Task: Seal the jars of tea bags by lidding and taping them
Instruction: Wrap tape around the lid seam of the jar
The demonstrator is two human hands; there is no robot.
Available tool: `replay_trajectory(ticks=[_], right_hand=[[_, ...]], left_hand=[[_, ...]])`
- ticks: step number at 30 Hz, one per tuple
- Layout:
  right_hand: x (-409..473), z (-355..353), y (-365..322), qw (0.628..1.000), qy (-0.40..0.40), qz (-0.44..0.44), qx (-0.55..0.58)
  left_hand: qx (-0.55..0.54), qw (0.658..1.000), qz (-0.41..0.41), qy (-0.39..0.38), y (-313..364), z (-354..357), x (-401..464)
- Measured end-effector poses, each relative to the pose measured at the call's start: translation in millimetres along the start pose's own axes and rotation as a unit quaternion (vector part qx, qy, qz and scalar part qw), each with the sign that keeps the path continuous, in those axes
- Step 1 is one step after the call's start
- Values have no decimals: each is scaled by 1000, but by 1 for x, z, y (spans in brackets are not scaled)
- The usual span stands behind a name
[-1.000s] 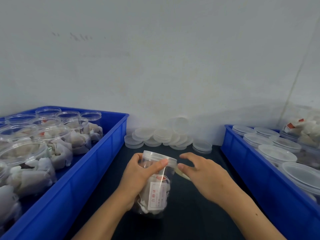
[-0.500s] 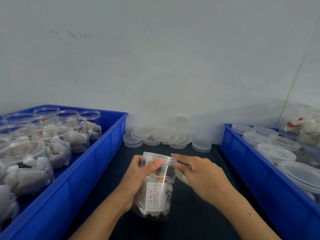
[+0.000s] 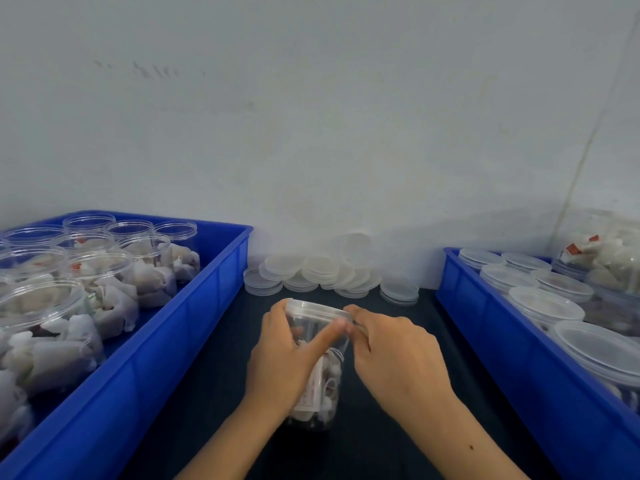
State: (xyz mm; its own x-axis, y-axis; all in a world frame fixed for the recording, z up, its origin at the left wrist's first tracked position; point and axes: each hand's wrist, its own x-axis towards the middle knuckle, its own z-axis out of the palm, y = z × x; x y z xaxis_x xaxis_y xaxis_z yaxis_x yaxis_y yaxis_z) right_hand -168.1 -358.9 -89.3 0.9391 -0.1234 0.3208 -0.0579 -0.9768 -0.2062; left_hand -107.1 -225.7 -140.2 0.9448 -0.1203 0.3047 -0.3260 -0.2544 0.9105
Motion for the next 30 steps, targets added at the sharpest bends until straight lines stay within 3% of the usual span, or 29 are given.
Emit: replay_trajectory(ticks=[6,12,16,30], right_hand=[[-5,-2,-6,999,-14,-32,-1],[-3,-19,4,985,-101,15,138],[-1,-17,11,979,-130,27,154],[0,-10,9,992,-76,9,97]], left_hand=[[-99,993,-67,-11,7,-8,4],[-179,979,-86,-39,2,-18,10],[-193,975,-80,-72,-2,-23,11],[-290,939,-101,-151,-5,-24,9]])
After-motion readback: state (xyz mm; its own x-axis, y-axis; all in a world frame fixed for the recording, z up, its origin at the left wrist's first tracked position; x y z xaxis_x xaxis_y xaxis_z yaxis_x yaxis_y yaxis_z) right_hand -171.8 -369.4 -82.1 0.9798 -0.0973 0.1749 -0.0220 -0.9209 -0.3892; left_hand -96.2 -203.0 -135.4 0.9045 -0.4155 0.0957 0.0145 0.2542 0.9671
